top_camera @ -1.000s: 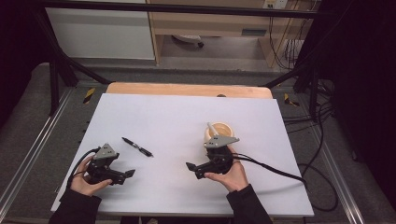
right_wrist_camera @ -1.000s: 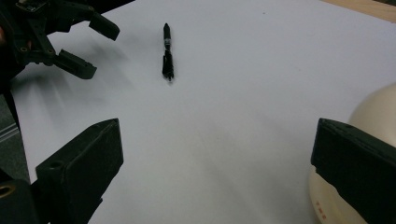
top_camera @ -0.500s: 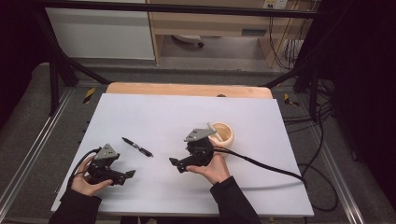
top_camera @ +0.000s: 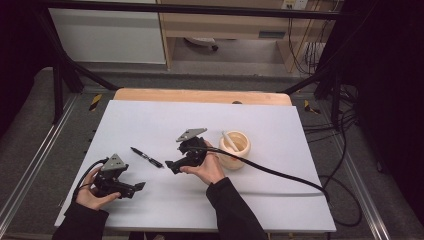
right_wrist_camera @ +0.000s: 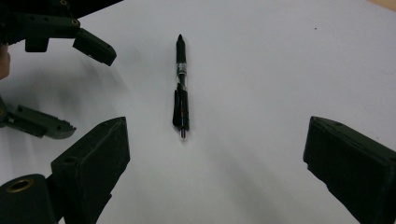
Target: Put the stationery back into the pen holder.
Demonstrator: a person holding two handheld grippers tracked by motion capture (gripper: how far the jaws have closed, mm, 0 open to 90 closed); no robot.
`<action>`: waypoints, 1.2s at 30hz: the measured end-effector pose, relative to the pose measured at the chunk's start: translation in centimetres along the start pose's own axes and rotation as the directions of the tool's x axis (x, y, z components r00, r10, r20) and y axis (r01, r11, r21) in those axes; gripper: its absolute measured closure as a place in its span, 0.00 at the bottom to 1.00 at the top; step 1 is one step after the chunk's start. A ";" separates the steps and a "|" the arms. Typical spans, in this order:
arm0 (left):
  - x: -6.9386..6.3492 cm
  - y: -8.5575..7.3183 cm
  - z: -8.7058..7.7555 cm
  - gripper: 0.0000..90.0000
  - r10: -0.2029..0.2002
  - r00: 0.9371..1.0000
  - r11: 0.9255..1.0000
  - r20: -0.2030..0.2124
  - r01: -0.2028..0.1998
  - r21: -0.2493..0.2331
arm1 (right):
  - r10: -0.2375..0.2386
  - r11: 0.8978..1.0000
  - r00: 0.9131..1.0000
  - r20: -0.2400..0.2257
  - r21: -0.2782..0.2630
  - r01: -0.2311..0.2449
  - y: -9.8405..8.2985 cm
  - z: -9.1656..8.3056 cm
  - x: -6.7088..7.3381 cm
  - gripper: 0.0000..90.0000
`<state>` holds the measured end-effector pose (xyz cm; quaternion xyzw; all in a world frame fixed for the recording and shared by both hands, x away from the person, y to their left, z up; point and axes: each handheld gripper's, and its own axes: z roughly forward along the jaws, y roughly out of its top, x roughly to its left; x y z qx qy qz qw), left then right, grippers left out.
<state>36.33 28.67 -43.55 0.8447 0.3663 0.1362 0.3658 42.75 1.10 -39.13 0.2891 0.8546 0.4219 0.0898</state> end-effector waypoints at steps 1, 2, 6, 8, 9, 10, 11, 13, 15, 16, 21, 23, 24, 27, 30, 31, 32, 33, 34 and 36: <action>0.0 0.0 0.0 0.05 0.000 1.000 1.000 -0.001 0.000 -0.002 | -0.008 1.000 1.000 0.001 0.009 0.008 0.2 0.4 0.0 0.10; 0.0 0.0 -0.1 0.05 -0.001 1.000 1.000 0.000 0.001 -0.002 | -0.011 1.000 1.000 0.001 0.011 0.011 0.3 0.8 0.0 0.12; 0.1 0.0 0.0 0.05 -0.001 1.000 1.000 0.002 0.001 -0.003 | -0.018 1.000 1.000 -0.011 0.015 0.019 0.9 2.2 -0.2 0.16; 0.1 0.0 0.0 0.05 0.000 1.000 1.000 0.003 0.000 -0.001 | -0.015 1.000 1.000 -0.023 0.002 0.015 1.0 2.8 -0.1 0.20; 0.0 0.0 0.0 0.05 0.000 1.000 1.000 0.006 0.000 0.000 | -0.012 1.000 0.999 -0.029 0.001 0.012 1.1 3.1 -0.1 0.20; 0.0 0.0 0.0 0.05 0.000 1.000 1.000 0.006 0.000 0.001 | -0.014 1.000 0.999 -0.031 0.007 0.014 1.2 3.4 -0.1 0.20; 0.0 0.0 0.1 0.05 0.000 1.000 1.000 0.006 0.000 0.001 | -0.019 1.000 0.999 -0.029 0.012 0.019 1.3 3.8 0.0 0.21; 0.0 0.0 0.0 0.05 -0.001 1.000 1.000 0.006 0.001 0.000 | -0.016 1.000 0.999 -0.035 0.012 0.017 1.5 4.5 0.1 0.22; 0.0 0.0 0.0 0.05 -0.001 1.000 1.000 0.007 0.001 0.000 | -0.010 1.000 0.999 -0.047 0.012 0.011 1.6 5.1 0.2 0.23; 0.0 0.0 0.0 0.05 -0.001 1.000 1.000 0.007 0.001 0.000 | -0.014 1.000 0.999 -0.047 0.018 0.015 1.7 5.5 0.3 0.24; 0.1 0.0 0.1 0.05 0.000 1.000 1.000 0.009 0.000 0.002 | -0.007 1.000 0.998 -0.065 0.026 0.009 2.0 7.0 0.4 0.31; 0.1 0.0 0.1 0.05 0.000 1.000 1.000 0.009 0.000 0.003 | -0.017 0.999 0.998 -0.068 0.040 0.020 2.1 7.6 0.5 0.34; 0.1 0.0 0.1 0.05 0.001 1.000 1.000 0.010 -0.001 0.001 | -0.022 0.999 0.997 -0.073 0.039 0.025 2.2 7.9 0.5 0.35; 0.1 0.0 0.0 0.05 0.001 1.000 1.000 0.009 -0.001 0.000 | -0.033 0.997 0.997 -0.071 0.062 0.037 2.5 8.7 0.6 0.40; 0.1 0.0 0.0 0.05 0.000 1.000 1.000 0.010 0.000 -0.002 | -0.018 0.998 0.996 -0.086 0.052 0.022 2.7 9.4 0.6 0.44; 0.1 0.0 0.1 0.05 -0.002 1.000 1.000 0.011 0.002 -0.001 | -0.014 0.998 0.996 -0.087 0.058 0.019 2.8 9.6 0.6 0.45; 0.1 0.0 0.1 0.05 -0.001 1.000 1.000 0.011 0.001 -0.001 | -0.014 0.998 0.996 -0.087 0.067 0.019 2.8 9.8 0.6 0.46; 0.1 0.0 0.1 0.05 -0.001 1.000 1.000 0.012 0.001 0.000 | -0.018 0.997 0.996 -0.091 0.074 0.024 2.9 10.1 0.6 0.47; 0.1 0.0 0.1 0.05 -0.001 1.000 1.000 0.013 0.000 0.000 | -0.016 0.997 0.995 -0.094 0.079 0.024 3.0 10.3 0.7 0.48; 0.2 0.0 0.1 0.05 0.000 1.000 1.000 0.011 0.000 0.001 | -0.011 0.996 0.995 -0.101 0.082 0.019 3.1 10.7 0.7 0.51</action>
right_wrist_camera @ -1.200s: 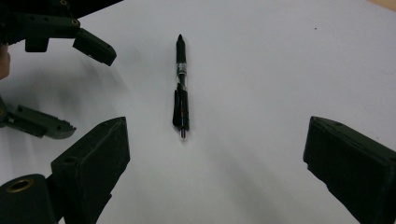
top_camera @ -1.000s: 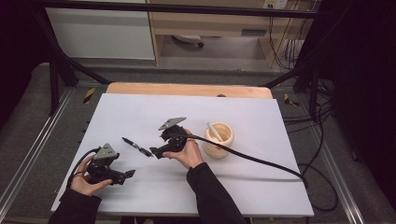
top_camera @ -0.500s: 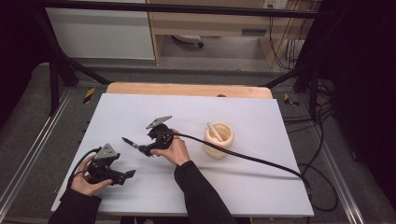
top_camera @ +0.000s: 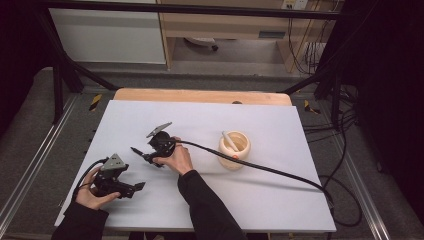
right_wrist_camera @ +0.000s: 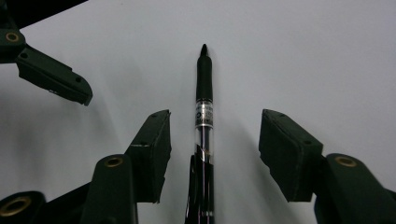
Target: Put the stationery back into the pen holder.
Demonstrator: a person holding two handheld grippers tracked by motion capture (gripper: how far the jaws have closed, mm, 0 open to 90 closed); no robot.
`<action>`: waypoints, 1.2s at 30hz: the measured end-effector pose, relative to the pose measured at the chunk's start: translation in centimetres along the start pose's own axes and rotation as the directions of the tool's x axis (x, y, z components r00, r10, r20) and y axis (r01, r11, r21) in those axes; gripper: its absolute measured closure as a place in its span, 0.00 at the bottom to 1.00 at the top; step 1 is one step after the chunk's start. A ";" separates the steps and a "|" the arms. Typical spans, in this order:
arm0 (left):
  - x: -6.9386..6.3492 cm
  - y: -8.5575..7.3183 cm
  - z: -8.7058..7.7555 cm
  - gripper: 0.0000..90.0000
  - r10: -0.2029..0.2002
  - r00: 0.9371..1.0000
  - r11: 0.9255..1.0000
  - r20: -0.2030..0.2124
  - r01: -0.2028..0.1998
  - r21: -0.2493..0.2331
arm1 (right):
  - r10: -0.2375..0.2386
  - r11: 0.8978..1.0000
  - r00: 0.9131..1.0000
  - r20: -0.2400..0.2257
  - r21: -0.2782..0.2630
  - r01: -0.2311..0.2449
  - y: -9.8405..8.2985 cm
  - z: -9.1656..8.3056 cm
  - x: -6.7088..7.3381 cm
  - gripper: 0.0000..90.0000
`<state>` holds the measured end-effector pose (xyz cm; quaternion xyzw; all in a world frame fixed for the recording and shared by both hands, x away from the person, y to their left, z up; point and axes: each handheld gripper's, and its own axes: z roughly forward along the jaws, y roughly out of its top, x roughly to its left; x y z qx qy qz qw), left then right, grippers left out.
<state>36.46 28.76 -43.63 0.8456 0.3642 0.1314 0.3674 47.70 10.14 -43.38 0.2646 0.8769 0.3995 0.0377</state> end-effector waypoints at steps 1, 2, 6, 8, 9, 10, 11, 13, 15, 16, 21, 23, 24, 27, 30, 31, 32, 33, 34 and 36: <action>0.0 0.0 0.0 0.05 0.000 1.000 1.000 0.001 0.000 -0.001 | 0.004 1.000 1.000 -0.003 -0.004 -0.004 0.0 0.2 0.0 0.53; 0.0 0.0 0.0 0.05 0.000 1.000 1.000 0.001 0.000 -0.002 | 0.005 1.000 1.000 -0.002 0.000 -0.005 0.1 0.3 -0.1 0.54; 0.0 0.0 0.0 0.05 0.000 1.000 1.000 0.002 0.000 0.000 | -0.004 1.000 1.000 -0.005 0.017 0.004 0.0 0.9 -0.2 0.60; 0.0 0.0 0.0 0.05 0.000 1.000 1.000 0.003 0.000 0.000 | -0.012 1.000 1.000 -0.009 0.021 0.013 -0.1 1.1 -0.2 0.64; 0.0 0.0 0.0 0.05 0.001 1.000 1.000 0.003 -0.001 0.000 | -0.017 1.000 1.000 -0.009 0.021 0.017 0.0 1.2 -0.1 0.66; 0.0 0.0 0.0 0.05 0.001 1.000 1.000 0.003 -0.001 -0.002 | -0.022 0.999 1.000 -0.011 0.027 0.023 0.0 1.3 -0.1 0.67; 0.0 0.0 0.0 0.05 0.000 1.000 1.000 0.003 0.000 -0.002 | -0.030 0.999 1.000 -0.010 0.028 0.030 0.1 1.4 0.0 0.68; 0.0 0.0 0.0 0.05 0.000 1.000 1.000 0.003 0.000 -0.003 | -0.042 0.999 0.999 -0.009 0.026 0.042 0.1 1.6 0.0 0.70; 0.0 0.0 0.0 0.05 0.001 1.000 1.000 0.004 -0.001 -0.002 | -0.040 0.999 0.999 -0.008 0.029 0.040 0.2 1.7 0.0 0.72; 0.0 0.0 0.0 0.05 0.002 1.000 1.000 0.003 -0.002 0.000 | -0.041 0.999 0.999 -0.007 0.032 0.041 0.1 1.7 -0.1 0.73; 0.0 0.0 0.0 0.05 0.000 1.000 1.000 0.003 0.000 -0.001 | -0.050 0.998 0.999 -0.015 0.042 0.050 0.0 1.8 -0.1 0.76; -0.1 0.0 0.0 0.05 0.002 1.000 1.000 0.004 -0.002 -0.001 | -0.052 0.998 0.998 -0.018 0.042 0.053 0.0 2.0 -0.2 0.77; -0.1 0.0 0.0 0.05 0.002 1.000 1.000 0.004 -0.002 -0.002 | -0.051 0.998 0.998 -0.021 0.042 0.052 0.0 2.0 -0.2 0.78; -0.1 0.0 0.0 0.05 0.002 1.000 1.000 0.004 -0.002 -0.002 | -0.053 0.998 0.998 -0.025 0.039 0.054 -0.1 2.1 -0.2 0.81; 0.0 0.0 0.0 0.05 0.001 1.000 1.000 0.003 -0.001 -0.003 | -0.053 0.998 0.998 -0.026 0.040 0.054 0.0 2.2 -0.2 0.82; 0.0 0.0 0.0 0.05 0.001 1.000 1.000 0.003 -0.001 -0.003 | -0.053 0.998 0.998 -0.025 0.041 0.054 0.0 2.2 -0.2 0.82; -0.1 0.0 0.0 0.05 0.001 1.000 1.000 0.003 -0.001 -0.003 | -0.058 0.997 0.998 -0.023 0.041 0.059 0.0 2.2 -0.2 0.83; -0.1 0.0 0.0 0.05 0.002 1.000 1.000 0.003 -0.002 -0.003 | -0.063 0.997 0.998 -0.021 0.039 0.064 -0.1 2.2 -0.2 0.85; -0.1 0.0 0.0 0.05 0.003 1.000 1.000 0.003 -0.003 -0.003 | -0.065 0.997 0.998 -0.018 0.039 0.065 -0.1 2.2 -0.1 0.86; -0.1 0.0 0.0 0.05 0.003 1.000 1.000 0.003 -0.003 -0.002 | -0.078 0.996 0.997 -0.007 0.040 0.078 -0.1 2.2 -0.1 0.88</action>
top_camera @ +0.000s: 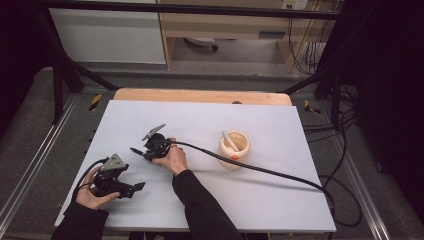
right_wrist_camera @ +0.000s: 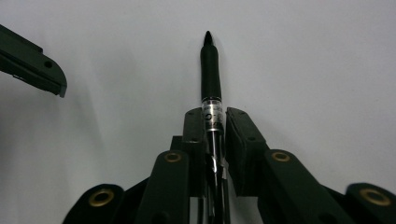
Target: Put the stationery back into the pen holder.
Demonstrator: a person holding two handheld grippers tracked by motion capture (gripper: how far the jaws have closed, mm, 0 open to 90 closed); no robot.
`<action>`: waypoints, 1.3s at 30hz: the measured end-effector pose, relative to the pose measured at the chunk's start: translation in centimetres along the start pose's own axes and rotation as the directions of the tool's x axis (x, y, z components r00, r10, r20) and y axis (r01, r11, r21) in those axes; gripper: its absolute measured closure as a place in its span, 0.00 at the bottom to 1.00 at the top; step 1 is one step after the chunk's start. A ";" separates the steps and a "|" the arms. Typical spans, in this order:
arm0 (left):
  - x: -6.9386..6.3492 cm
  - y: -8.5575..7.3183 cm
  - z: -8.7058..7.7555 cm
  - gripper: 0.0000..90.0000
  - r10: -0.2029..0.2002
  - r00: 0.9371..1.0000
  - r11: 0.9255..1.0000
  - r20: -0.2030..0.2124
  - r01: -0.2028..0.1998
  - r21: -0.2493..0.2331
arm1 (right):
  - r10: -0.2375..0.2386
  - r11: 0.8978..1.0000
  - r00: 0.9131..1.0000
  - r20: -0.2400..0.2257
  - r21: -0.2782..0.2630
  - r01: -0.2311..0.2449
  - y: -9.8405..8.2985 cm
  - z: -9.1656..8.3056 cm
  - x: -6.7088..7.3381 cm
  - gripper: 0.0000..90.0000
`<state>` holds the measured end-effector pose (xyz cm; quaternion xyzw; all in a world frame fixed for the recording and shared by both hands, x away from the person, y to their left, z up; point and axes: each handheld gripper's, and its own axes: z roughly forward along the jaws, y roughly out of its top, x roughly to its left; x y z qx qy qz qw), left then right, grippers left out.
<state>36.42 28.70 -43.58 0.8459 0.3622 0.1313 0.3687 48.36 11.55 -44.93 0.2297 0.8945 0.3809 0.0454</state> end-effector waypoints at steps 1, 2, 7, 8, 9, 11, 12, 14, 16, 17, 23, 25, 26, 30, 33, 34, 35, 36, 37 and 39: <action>0.0 0.0 0.0 0.05 0.000 1.000 1.000 0.000 0.000 0.000 | -0.003 1.000 1.000 0.001 0.004 0.003 0.0 0.0 0.0 0.88; 0.0 0.0 0.0 0.05 0.000 1.000 1.000 -0.001 0.000 0.000 | -0.002 1.000 1.000 0.002 0.005 0.002 0.0 0.0 0.0 0.88; 0.1 0.0 0.0 0.05 -0.001 1.000 1.000 -0.003 0.001 -0.001 | 0.007 1.000 1.000 -0.002 0.010 -0.007 0.1 -0.1 0.0 0.89; 0.1 0.0 0.0 0.05 -0.001 1.000 1.000 -0.003 0.001 -0.001 | 0.008 1.000 1.000 -0.002 0.010 -0.008 0.1 -0.1 0.0 0.89; 0.1 0.0 0.0 0.05 -0.001 1.000 1.000 -0.003 0.001 -0.001 | 0.009 1.000 1.000 -0.002 0.010 -0.009 0.1 -0.1 0.0 0.89; 0.1 0.0 -0.1 0.05 0.000 1.000 1.000 -0.003 0.000 -0.002 | 0.016 1.000 1.000 -0.004 0.011 -0.016 0.1 -0.1 0.1 0.89; 0.1 0.0 -0.1 0.05 0.000 1.000 1.000 -0.003 0.000 -0.002 | 0.022 1.000 1.000 -0.009 0.017 -0.022 0.1 -0.1 0.0 0.89; 0.1 0.0 -0.1 0.05 -0.001 1.000 1.000 -0.004 0.001 -0.001 | 0.031 0.999 0.999 -0.016 0.021 -0.030 0.2 -0.2 0.1 0.89; 0.1 0.0 -0.1 0.05 -0.001 1.000 1.000 -0.004 0.001 -0.001 | 0.030 0.999 0.999 -0.011 0.027 -0.030 0.2 -0.4 0.1 0.89; 0.1 0.0 -0.1 0.05 -0.001 1.000 1.000 -0.003 0.001 -0.001 | 0.029 0.999 1.000 -0.013 0.030 -0.028 0.3 -0.4 0.1 0.89; 0.1 0.0 -0.2 0.05 0.001 1.000 1.000 -0.004 -0.001 -0.004 | 0.023 0.999 1.000 -0.014 0.029 -0.023 0.6 -1.2 0.2 0.89; 0.1 0.0 -0.2 0.05 0.000 1.000 1.000 -0.005 0.000 -0.004 | 0.019 1.000 1.000 -0.014 0.022 -0.019 0.9 -1.6 0.3 0.89; 0.1 0.0 -0.2 0.05 0.000 1.000 1.000 -0.005 0.000 -0.004 | 0.016 1.000 1.000 -0.011 0.013 -0.016 1.0 -1.9 0.4 0.89; 0.0 0.0 -0.2 0.05 0.005 1.000 1.000 -0.005 -0.005 -0.004 | -0.001 1.000 1.000 -0.005 -0.001 0.001 1.5 -3.3 0.8 0.89; 0.0 0.0 -0.2 0.05 0.005 1.000 1.000 -0.005 -0.005 -0.002 | -0.011 1.000 1.000 0.005 -0.007 0.011 1.6 -4.4 1.0 0.89; 0.0 0.0 -0.2 0.05 0.003 1.000 1.000 -0.006 -0.003 -0.002 | -0.007 1.000 1.000 0.008 -0.010 0.007 1.6 -4.8 1.0 0.89; 0.0 0.0 -0.2 0.05 0.004 1.000 1.000 -0.006 -0.004 -0.002 | -0.005 1.000 1.000 0.011 -0.010 0.005 1.5 -5.2 0.9 0.89; 0.0 0.1 -0.2 0.05 0.005 1.000 1.000 -0.006 -0.005 -0.003 | -0.003 1.000 1.000 0.015 -0.015 0.003 1.4 -5.6 0.9 0.89; 0.0 0.1 -0.2 0.05 0.006 1.000 1.000 -0.006 -0.006 -0.004 | 0.000 1.000 1.000 0.018 -0.022 0.001 1.3 -6.0 0.8 0.89; 0.0 0.1 -0.2 0.05 0.005 1.000 1.000 -0.006 -0.005 -0.005 | 0.002 1.000 1.000 0.028 -0.027 -0.001 1.1 -7.0 0.6 0.89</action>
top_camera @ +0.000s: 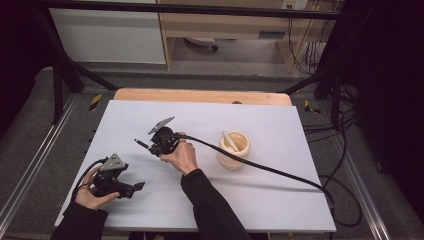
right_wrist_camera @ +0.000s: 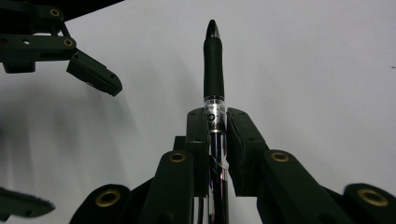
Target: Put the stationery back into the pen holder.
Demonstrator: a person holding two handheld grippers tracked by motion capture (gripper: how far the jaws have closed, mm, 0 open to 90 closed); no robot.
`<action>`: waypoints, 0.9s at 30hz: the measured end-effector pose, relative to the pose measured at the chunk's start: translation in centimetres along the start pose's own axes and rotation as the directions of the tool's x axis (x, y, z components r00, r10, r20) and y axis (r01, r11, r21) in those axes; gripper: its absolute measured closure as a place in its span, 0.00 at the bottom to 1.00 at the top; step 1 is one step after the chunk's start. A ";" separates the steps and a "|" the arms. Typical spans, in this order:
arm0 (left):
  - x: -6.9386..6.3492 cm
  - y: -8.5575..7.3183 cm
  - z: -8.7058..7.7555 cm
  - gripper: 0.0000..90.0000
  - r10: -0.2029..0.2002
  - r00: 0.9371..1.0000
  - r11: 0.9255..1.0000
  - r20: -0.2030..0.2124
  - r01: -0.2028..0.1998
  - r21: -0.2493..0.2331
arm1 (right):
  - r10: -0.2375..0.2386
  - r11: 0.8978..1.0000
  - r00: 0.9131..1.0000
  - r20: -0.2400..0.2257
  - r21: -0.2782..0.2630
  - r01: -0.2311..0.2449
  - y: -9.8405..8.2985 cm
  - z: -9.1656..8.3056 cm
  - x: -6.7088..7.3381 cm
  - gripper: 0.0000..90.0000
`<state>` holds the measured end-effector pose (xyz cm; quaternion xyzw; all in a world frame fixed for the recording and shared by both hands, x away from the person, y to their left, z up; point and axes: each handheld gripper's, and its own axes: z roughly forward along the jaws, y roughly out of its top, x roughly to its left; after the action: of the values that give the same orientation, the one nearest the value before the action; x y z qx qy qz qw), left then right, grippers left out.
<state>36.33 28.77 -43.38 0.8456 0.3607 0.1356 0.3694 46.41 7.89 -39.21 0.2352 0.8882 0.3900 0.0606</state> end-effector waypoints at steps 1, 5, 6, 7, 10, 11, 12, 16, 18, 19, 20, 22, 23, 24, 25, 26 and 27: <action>0.0 0.0 0.0 0.05 -0.002 1.000 1.000 0.000 0.002 0.000 | 0.005 1.000 1.000 0.000 -0.003 -0.005 -0.1 -0.5 -0.1 0.89; 0.0 0.0 0.0 0.05 -0.003 1.000 1.000 0.000 0.003 0.000 | 0.014 0.999 1.000 0.004 -0.030 -0.014 -0.8 -2.3 -0.2 0.89; 0.0 0.0 0.0 0.05 -0.003 1.000 1.000 0.000 0.003 0.000 | 0.015 0.999 1.000 0.004 -0.034 -0.015 -1.0 -2.8 -0.2 0.89; 0.0 0.0 0.0 0.05 -0.004 1.000 1.000 -0.001 0.004 0.000 | 0.013 0.999 1.000 0.007 -0.041 -0.013 -1.2 -3.2 -0.3 0.89; 0.0 0.0 0.1 0.05 -0.003 1.000 1.000 -0.001 0.003 0.003 | 0.018 0.997 1.000 0.014 -0.069 -0.017 -1.8 -4.6 -0.1 0.89; 0.0 0.0 0.1 0.05 -0.003 1.000 1.000 -0.001 0.003 0.004 | 0.018 0.997 1.000 0.017 -0.075 -0.017 -1.9 -5.1 -0.1 0.89; 0.0 -0.1 0.1 0.05 -0.004 1.000 1.000 -0.002 0.004 0.004 | 0.018 0.997 1.000 0.019 -0.075 -0.016 -2.1 -5.5 0.0 0.89; 0.0 0.0 0.1 0.05 -0.002 1.000 1.000 -0.002 0.002 0.005 | 0.016 0.994 0.999 0.034 -0.105 -0.013 -2.7 -7.1 0.0 0.89; -0.1 0.0 0.2 0.05 0.001 1.000 1.000 0.000 -0.001 0.006 | 0.017 0.993 0.999 0.037 -0.115 -0.012 -3.0 -7.7 0.0 0.89; -0.1 0.0 0.2 0.05 0.001 1.000 1.000 0.000 -0.001 0.007 | 0.014 0.993 0.999 0.037 -0.116 -0.010 -3.1 -8.0 0.0 0.89; -0.1 0.0 0.2 0.05 0.002 1.000 1.000 0.000 -0.002 0.009 | 0.012 0.993 0.999 0.042 -0.122 -0.007 -3.2 -8.3 0.0 0.89; -0.1 0.0 0.2 0.05 0.002 1.000 1.000 0.000 -0.002 0.009 | 0.013 0.992 0.999 0.041 -0.129 -0.008 -3.5 -8.8 -0.1 0.89; -0.1 0.0 0.2 0.05 0.001 1.000 1.000 0.000 -0.001 0.009 | 0.016 0.991 0.999 0.042 -0.134 -0.010 -3.6 -9.0 -0.1 0.89; -0.1 0.0 0.2 0.05 0.000 1.000 1.000 -0.001 0.000 0.008 | 0.016 0.991 0.999 0.040 -0.135 -0.011 -3.7 -9.2 -0.1 0.89; -0.1 0.0 0.2 0.05 0.000 1.000 1.000 -0.001 0.000 0.008 | 0.010 0.989 0.999 0.045 -0.147 -0.003 -3.8 -9.4 -0.1 0.89; -0.1 0.0 0.2 0.05 0.000 1.000 1.000 -0.001 0.000 0.008 | 0.011 0.989 0.999 0.046 -0.150 -0.004 -3.9 -9.6 -0.2 0.89; -0.1 0.0 0.2 0.05 0.001 1.000 1.000 -0.001 -0.001 0.008 | 0.019 0.987 0.999 0.044 -0.163 -0.011 -4.0 -9.7 -0.2 0.89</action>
<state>36.37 28.59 -43.54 0.8474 0.3608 0.1348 0.3655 42.29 -1.01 -35.41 0.2448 0.8500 0.4564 0.0968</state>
